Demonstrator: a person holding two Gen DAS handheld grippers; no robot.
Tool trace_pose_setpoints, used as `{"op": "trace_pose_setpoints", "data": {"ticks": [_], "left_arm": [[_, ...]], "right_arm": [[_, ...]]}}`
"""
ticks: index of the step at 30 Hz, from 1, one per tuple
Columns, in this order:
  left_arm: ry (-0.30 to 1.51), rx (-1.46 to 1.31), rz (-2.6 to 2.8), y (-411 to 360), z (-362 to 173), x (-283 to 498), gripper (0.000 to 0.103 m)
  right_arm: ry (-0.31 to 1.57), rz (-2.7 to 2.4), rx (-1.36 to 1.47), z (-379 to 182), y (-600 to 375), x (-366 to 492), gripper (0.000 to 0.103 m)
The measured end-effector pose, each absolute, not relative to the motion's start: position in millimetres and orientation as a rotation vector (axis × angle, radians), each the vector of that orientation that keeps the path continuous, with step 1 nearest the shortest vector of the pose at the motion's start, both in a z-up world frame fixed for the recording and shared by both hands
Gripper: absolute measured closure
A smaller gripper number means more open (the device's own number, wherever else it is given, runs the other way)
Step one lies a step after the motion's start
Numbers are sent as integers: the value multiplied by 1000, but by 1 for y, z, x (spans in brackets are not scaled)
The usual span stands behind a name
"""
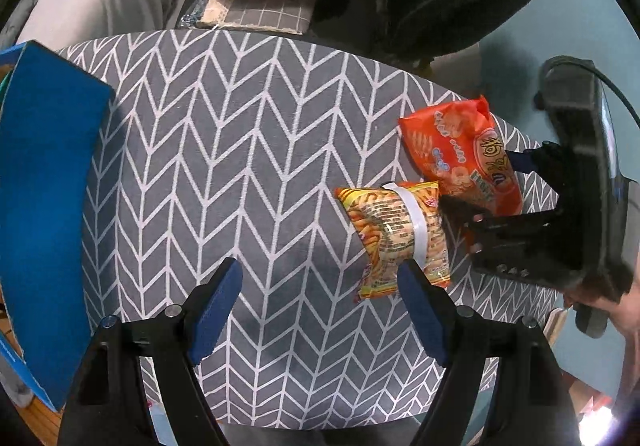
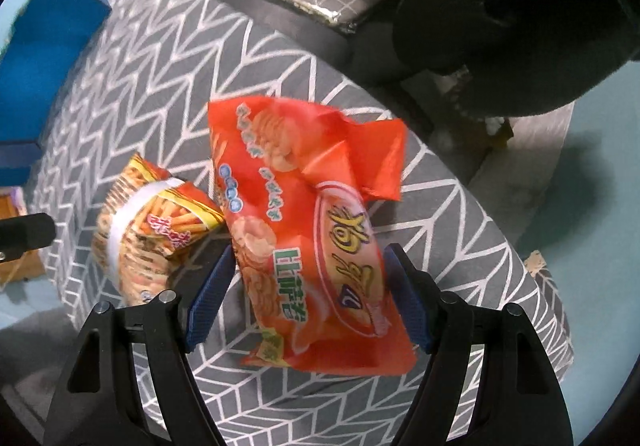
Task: Organize snacks
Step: 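Grasp the orange cracker bag with right tool while left tool grasps fries-stick bag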
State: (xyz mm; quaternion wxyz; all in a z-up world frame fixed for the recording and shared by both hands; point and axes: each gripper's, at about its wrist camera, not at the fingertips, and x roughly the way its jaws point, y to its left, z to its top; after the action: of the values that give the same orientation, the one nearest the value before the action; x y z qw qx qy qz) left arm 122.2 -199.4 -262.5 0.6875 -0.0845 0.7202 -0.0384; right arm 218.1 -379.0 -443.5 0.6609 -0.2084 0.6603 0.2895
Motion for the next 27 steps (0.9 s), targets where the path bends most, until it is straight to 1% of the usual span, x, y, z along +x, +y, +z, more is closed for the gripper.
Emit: {"op": "trace_pose_setpoints", "data": {"ticks": [4, 8, 9, 10, 12, 16, 19, 27], "left_arm": [[1625, -191, -101, -210, -265, 127, 22], [1631, -191, -115, -222, -267, 132, 22], [1635, -190, -120, -225, -268, 133, 22], [1640, -190, -122, -228, -269, 135, 22], [1648, -187, -126, -233, -272, 138, 22], [1664, -176, -120, -247, -280, 146, 22], [1686, -188, -116, -255, -288, 152, 22], [1728, -201, -94, -272, -310, 155, 22]], "right_arm": [[1463, 605, -570, -447, -371, 206, 27], [1492, 546, -485, -447, -384, 202, 28], [1491, 528, -458, -446, -389, 200, 32], [1488, 513, -446, -444, -392, 199, 41], [1494, 483, -403, -442, -401, 198, 49], [1511, 425, -278, -440, -427, 193, 55], [1515, 376, -196, -437, -443, 185, 57], [1520, 302, -24, -437, -475, 155, 57]]}}
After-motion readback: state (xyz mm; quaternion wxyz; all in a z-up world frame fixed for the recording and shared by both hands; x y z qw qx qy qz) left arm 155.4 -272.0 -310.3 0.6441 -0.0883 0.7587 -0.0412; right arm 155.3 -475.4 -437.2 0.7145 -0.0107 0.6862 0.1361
